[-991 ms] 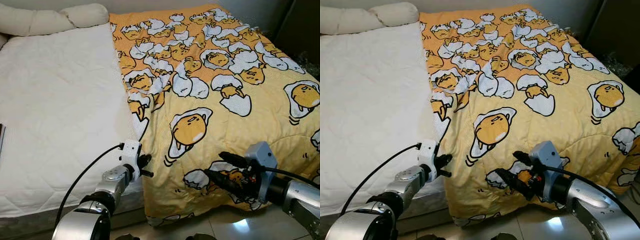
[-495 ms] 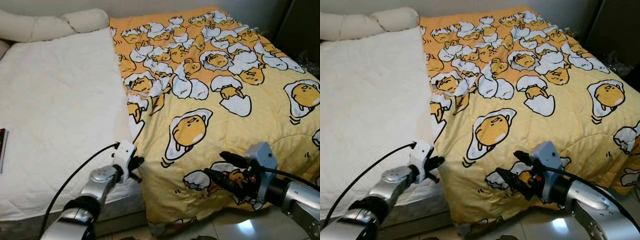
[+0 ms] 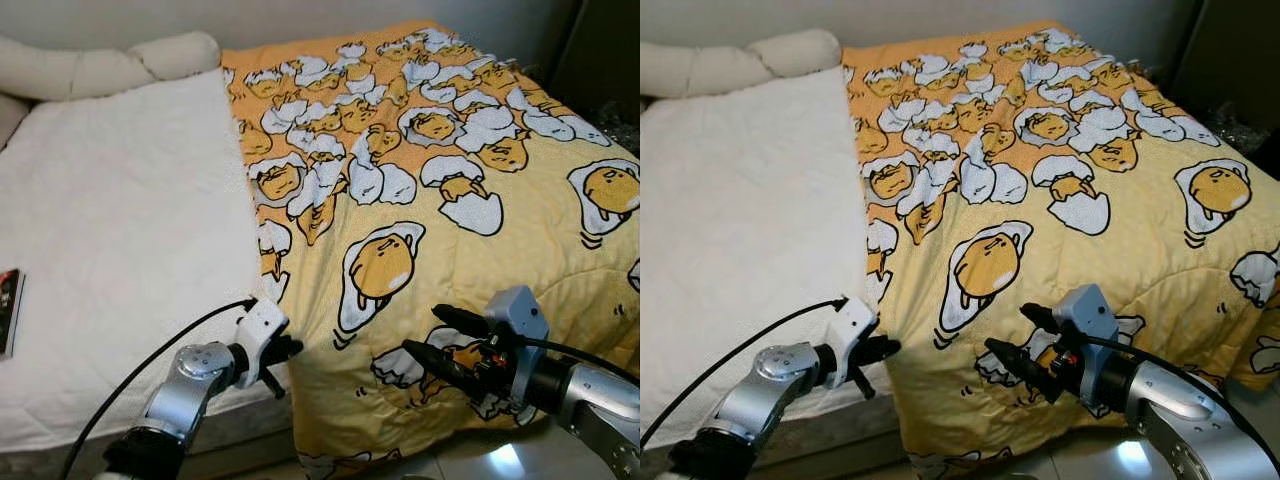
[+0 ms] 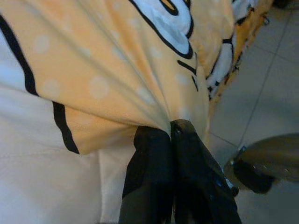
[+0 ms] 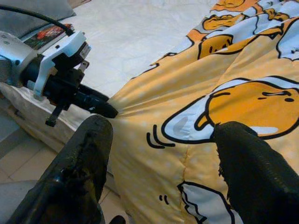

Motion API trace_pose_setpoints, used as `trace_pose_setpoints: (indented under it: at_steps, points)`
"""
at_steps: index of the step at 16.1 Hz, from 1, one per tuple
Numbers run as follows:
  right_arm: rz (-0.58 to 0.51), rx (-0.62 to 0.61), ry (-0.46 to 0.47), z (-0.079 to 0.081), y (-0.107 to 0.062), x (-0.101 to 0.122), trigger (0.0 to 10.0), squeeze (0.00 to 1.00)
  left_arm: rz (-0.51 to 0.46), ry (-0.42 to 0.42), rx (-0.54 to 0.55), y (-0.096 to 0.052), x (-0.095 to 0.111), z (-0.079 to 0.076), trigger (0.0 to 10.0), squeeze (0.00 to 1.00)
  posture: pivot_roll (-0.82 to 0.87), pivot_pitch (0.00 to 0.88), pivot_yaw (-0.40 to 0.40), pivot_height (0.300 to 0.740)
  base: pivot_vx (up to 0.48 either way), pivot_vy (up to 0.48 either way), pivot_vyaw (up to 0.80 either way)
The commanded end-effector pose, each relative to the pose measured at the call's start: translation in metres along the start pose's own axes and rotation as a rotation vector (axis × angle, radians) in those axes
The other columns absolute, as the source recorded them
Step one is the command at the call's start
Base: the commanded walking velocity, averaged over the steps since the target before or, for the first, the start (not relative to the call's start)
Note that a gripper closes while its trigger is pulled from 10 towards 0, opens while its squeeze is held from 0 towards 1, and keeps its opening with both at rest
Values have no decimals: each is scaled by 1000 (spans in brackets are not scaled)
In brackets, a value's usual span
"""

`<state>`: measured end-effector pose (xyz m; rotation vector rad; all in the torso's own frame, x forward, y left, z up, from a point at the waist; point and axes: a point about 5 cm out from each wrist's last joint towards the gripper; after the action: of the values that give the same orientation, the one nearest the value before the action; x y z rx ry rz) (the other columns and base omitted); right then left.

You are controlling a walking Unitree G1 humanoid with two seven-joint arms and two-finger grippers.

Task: Clean up the room

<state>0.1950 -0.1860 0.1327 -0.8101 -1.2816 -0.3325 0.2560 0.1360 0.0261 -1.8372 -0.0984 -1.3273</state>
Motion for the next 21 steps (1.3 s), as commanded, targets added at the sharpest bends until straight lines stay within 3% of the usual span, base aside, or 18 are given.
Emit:
trace_pose_setpoints:
  at_steps: [1, 3, 4, 5, 6, 7, 10, 12, 13, 14, 15, 17, 18, 21]
  points:
    - [-6, 6, -3, -2, 1, 1, 10000, 0, 78, -1, -34, -3, -13, -6, 0, 0, -242, 0, 119, 740, 0, 0, 0]
    - [-9, 6, -6, -3, 3, 1, 10000, 0, 70, 20, 11, -3, -10, -2, 0, 0, -242, 0, 122, 740, 0, 0, 0]
    - [-13, 3, -8, -4, 3, 1, 10000, 0, 70, 36, 57, -5, -8, 3, 10000, 0, -241, 0, 123, 740, 0, 0, 0]
    - [-18, -3, -8, -5, 4, 1, 10000, 0, 45, -4, 74, -7, -4, 6, 10000, 0, -239, 0, 126, 740, 0, 0, 0]
    - [-22, -8, -7, -5, 6, 0, 10000, 0, 17, -55, 80, -12, 1, 9, 10000, 859, -236, 0, 129, 740, 0, 0, 0]
    - [-33, -18, -1, -6, 7, 0, 10000, 0, -3, -85, 81, -17, 6, 10, 10000, 1000, -231, 0, 129, 740, 0, 0, 0]
    - [-54, -27, 16, -7, 13, -3, 10000, 0, -41, -102, 100, -31, 12, 14, 10000, 1000, -191, 0, 126, 740, 0, 0, 0]
    - [-75, -49, 28, -8, 18, -5, 10000, 0, -83, -61, 146, -42, 16, 15, 10000, 1000, -173, 0, 117, 740, 0, 0, 0]
    - [-101, -121, 37, -12, 23, -6, 10000, 0, -155, -45, 216, -49, 23, 18, 10000, 1000, -152, 0, 102, 740, 0, 0, 0]
    - [-115, -286, 83, -22, 29, -11, 10000, 0, -280, -92, 421, -60, 39, 33, 10000, 1000, -130, 0, 88, 740, 0, 0, 0]
    - [-124, -366, 98, -26, 32, -14, 10000, 0, -343, -90, 529, -69, 48, 40, 10000, 980, -117, 0, 81, 740, 0, 0, 0]
    - [-141, -536, 129, -33, 40, -21, 10000, 0, -391, -153, 638, -80, 53, 41, 10000, 886, -107, 0, 85, 740, 0, -161, 0]
    - [-152, -620, 166, -36, 42, -23, 10000, 0, -388, -160, 667, -82, 51, 38, 10000, 890, -101, 0, 83, 740, 0, -364, 0]
    - [-115, -699, 68, -37, 48, -26, 10000, 0, -397, -201, 751, -86, 45, 35, 10000, 894, -78, 0, 58, 740, 0, -409, 0]
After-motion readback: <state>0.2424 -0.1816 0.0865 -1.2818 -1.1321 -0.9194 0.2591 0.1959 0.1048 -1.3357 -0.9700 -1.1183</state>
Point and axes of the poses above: a point about 5 cm out from each wrist's last joint towards the gripper, its own y axis pointing out of the wrist towards the gripper, its own x axis along the axis of the wrist's last joint, z = x × y, and after that the axes turned 2 degrees about -y, right-handed
